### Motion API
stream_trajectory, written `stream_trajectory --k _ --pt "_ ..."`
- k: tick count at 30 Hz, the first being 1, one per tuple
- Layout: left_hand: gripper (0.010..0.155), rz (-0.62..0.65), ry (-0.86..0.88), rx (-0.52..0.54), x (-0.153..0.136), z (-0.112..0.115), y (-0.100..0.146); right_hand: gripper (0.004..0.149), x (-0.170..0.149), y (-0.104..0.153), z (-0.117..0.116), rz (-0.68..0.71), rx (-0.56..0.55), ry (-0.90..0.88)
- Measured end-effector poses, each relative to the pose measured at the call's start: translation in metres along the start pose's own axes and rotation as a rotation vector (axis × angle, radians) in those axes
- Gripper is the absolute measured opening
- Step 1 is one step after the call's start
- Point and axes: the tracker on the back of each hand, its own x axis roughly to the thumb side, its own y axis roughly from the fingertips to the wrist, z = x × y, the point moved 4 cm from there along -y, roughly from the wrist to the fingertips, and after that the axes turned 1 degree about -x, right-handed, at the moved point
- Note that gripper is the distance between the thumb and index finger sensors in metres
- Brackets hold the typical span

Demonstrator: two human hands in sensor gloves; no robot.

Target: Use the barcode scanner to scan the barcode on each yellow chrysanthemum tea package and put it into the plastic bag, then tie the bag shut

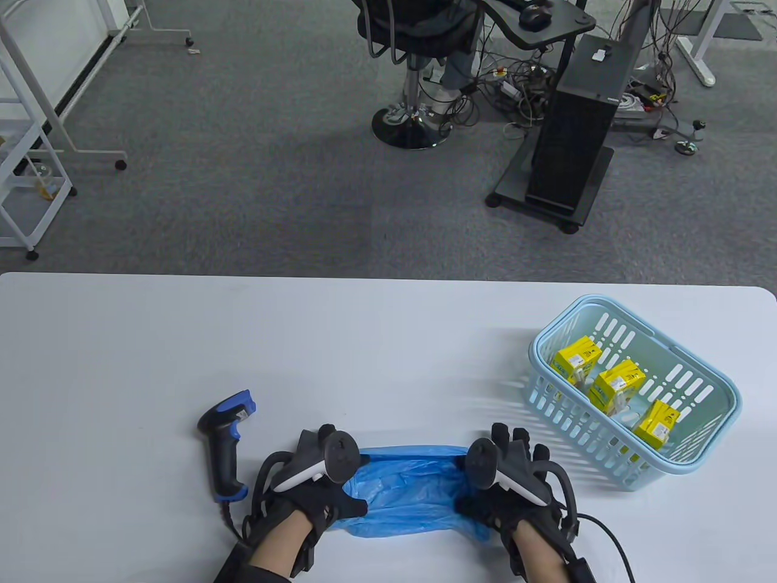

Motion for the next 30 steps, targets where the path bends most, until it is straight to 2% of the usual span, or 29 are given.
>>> stream_trajectory --k 10,15,19,21,23,30 --pt "0.075 -0.011 0.021 0.007 -0.007 -0.003 -0.001 0.068 -0.019 0.0 -0.002 -0.03 0.021 -0.077" --pt "0.075 -0.013 0.021 0.013 -0.007 -0.002 -0.001 0.067 -0.02 0.0 -0.001 -0.028 -0.01 -0.086" --pt "0.077 0.013 0.014 0.003 -0.002 -0.004 -0.001 0.068 -0.017 0.002 0.005 -0.01 -0.076 -0.109" --pt "0.076 0.04 0.014 0.029 0.004 -0.012 -0.001 0.07 -0.014 0.003 0.01 0.02 -0.133 -0.156" --pt "0.076 0.067 0.022 0.056 0.009 -0.021 0.002 0.076 -0.012 0.005 0.015 0.037 -0.13 -0.172" --pt "0.082 0.139 0.039 0.196 0.022 -0.064 0.032 0.09 0.002 0.023 0.042 0.108 -0.206 -0.192"
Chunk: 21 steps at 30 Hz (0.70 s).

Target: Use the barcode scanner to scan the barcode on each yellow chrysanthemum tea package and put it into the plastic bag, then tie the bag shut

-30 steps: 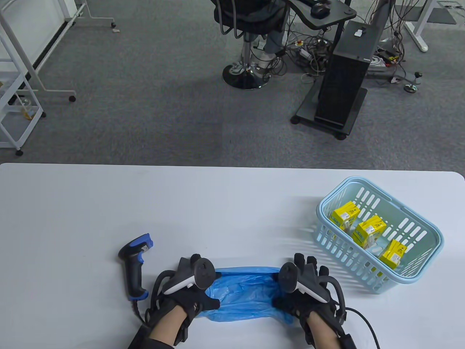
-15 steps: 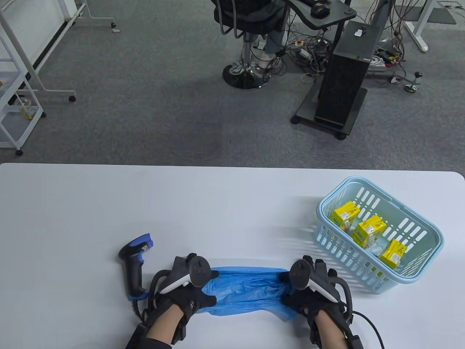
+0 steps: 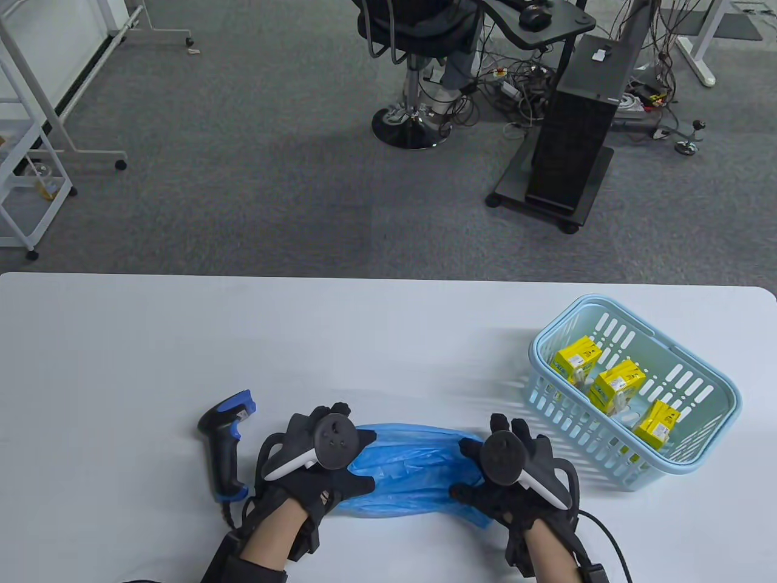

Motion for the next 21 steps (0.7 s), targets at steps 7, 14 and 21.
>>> stream_trajectory --k 7,14,21 --pt "0.078 0.069 -0.041 0.19 0.009 -0.035 0.025 0.092 0.013 0.011 0.027 0.032 -0.098 0.026" --pt "0.082 0.098 -0.02 0.289 0.012 -0.069 0.053 0.092 0.027 0.026 0.063 0.058 -0.178 0.023" --pt "0.094 0.107 -0.071 0.324 0.02 -0.08 0.065 0.095 0.06 0.02 0.103 0.109 -0.231 0.08"
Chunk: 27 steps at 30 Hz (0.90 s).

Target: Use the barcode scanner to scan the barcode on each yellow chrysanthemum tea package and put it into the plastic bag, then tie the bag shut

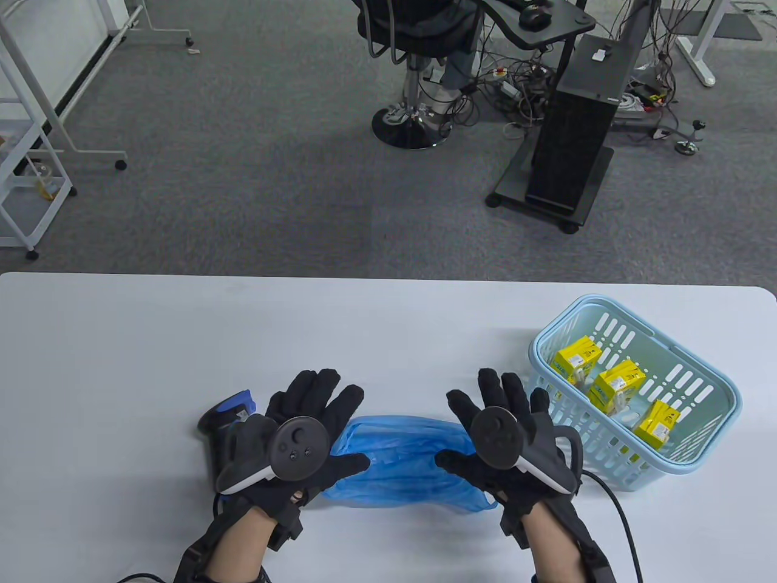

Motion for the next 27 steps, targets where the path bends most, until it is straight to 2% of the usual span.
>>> stream_trajectory --k 4,6,7,11,14,16,19,21,25,27 --pt "0.098 -0.021 -0.05 0.014 -0.002 0.002 0.001 0.095 0.002 -0.003 -0.009 0.014 -0.036 -0.022" --pt "0.099 -0.051 -0.027 -0.01 -0.01 0.005 -0.001 0.096 0.001 -0.005 -0.017 0.008 0.05 -0.06" --pt "0.099 -0.062 -0.01 -0.015 -0.014 0.006 -0.001 0.096 -0.001 -0.004 -0.015 -0.004 0.03 -0.053" --pt "0.098 -0.166 0.026 0.011 -0.042 0.002 0.004 0.095 -0.012 0.001 -0.009 -0.018 0.006 -0.056" --pt "0.097 -0.298 0.046 0.036 -0.077 -0.001 0.01 0.095 -0.024 0.005 0.0 -0.037 -0.008 -0.118" --pt "0.095 -0.401 0.06 0.008 -0.103 0.01 0.014 0.094 -0.03 0.008 0.006 -0.05 -0.02 -0.138" --pt "0.096 -0.526 -0.068 -0.107 -0.137 0.037 0.02 0.094 -0.036 0.009 0.01 -0.059 -0.032 -0.137" --pt "0.097 -0.597 -0.093 -0.132 -0.158 0.052 0.027 0.094 -0.039 0.009 0.009 -0.064 -0.03 -0.148" --pt "0.105 -0.755 -0.017 -0.147 -0.191 0.076 0.04 0.094 -0.044 0.008 0.002 -0.079 0.001 -0.155" --pt "0.105 -0.813 0.007 -0.202 -0.198 0.089 0.044 0.094 -0.046 0.008 -0.001 -0.087 0.016 -0.158"
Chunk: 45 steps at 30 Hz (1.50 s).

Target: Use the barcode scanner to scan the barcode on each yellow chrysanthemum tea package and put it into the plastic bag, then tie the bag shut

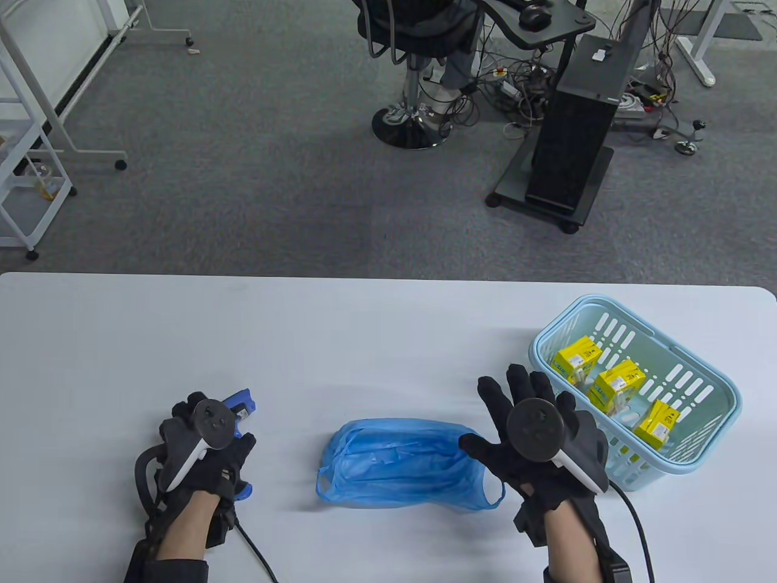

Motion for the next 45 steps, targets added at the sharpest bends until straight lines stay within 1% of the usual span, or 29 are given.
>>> stream_trajectory --k 1,2,3,4,6,8,10,12,13,16,19,21,24,27,29,32,34,35,37,39,41,44,45 --pt "0.104 -0.031 0.015 -0.04 -0.004 0.007 -0.002 0.094 -0.001 0.0 -0.001 -0.003 0.007 -0.002" --pt "0.104 -0.056 0.04 -0.049 -0.007 0.011 -0.003 0.094 -0.001 0.0 -0.002 -0.003 0.01 -0.002" --pt "0.104 -0.073 0.104 -0.061 -0.01 0.015 -0.004 0.094 -0.001 0.0 -0.002 -0.005 0.014 -0.001" --pt "0.103 -0.089 0.126 -0.043 -0.01 0.014 -0.003 0.094 -0.001 0.0 -0.003 -0.006 0.017 0.001" --pt "0.1 -0.095 0.106 -0.003 -0.009 0.01 -0.003 0.094 0.0 0.0 -0.003 -0.005 0.023 0.004" --pt "0.101 -0.066 0.093 0.056 -0.005 0.009 -0.003 0.094 0.001 -0.001 -0.006 -0.003 0.032 0.004" --pt "0.103 -0.073 0.122 0.05 -0.006 0.01 -0.003 0.094 0.002 -0.002 -0.009 0.002 0.044 0.009" --pt "0.105 -0.066 0.209 0.028 -0.009 0.012 -0.005 0.094 0.004 -0.002 -0.011 0.004 0.058 0.02" --pt "0.106 -0.066 0.237 0.006 -0.012 0.013 -0.006 0.094 0.005 -0.003 -0.012 0.005 0.069 0.023" --pt "0.105 -0.052 0.332 -0.072 -0.016 0.016 -0.012 0.094 0.007 -0.003 -0.013 0.005 0.072 0.025" --pt "0.097 -0.006 0.445 -0.155 -0.019 0.018 -0.017 0.093 0.006 -0.002 -0.012 0.001 0.069 0.029" --pt "0.089 0.01 0.445 -0.162 -0.019 0.015 -0.016 0.093 0.005 -0.001 -0.009 -0.002 0.061 0.03" --pt "0.083 0.081 0.473 -0.192 -0.013 0.011 -0.012 0.093 0.005 0.0 -0.006 -0.001 0.053 0.016" --pt "0.065 0.18 0.477 -0.135 0.002 -0.002 -0.005 0.093 0.007 0.001 -0.008 0.007 0.062 0.014" --pt "0.06 0.261 0.47 -0.082 0.014 -0.016 0.004 0.093 0.009 0.0 -0.01 0.011 0.076 0.012" --pt "0.057 0.38 0.46 0.012 0.032 -0.041 0.021 0.092 0.013 0.0 -0.012 0.019 0.09 0.007" --pt "0.057 0.437 0.428 0.09 0.041 -0.059 0.034 0.092 0.015 0.0 -0.012 0.024 0.093 0.016" --pt "0.058 0.488 0.432 0.131 0.046 -0.069 0.041 0.092 0.016 0.0 -0.012 0.025 0.092 0.021" --pt "0.06 0.566 0.465 0.17 0.054 -0.084 0.053 0.092 0.018 0.0 -0.012 0.03 0.093 0.024" --pt "0.061 0.619 0.481 0.205 0.061 -0.098 0.065 0.092 0.02 0.0 -0.013 0.03 0.095 0.033" --pt "0.063 0.684 0.479 0.205 0.07 -0.108 0.076 0.093 0.022 0.0 -0.014 0.035 0.095 0.042" --pt "0.063 0.766 0.472 0.269 0.083 -0.12 0.092 0.093 0.026 0.0 -0.017 0.038 0.1 0.059" --pt "0.063 0.779 0.468 0.269 0.085 -0.122 0.095 0.093 0.028 0.0 -0.017 0.042 0.099 0.066"
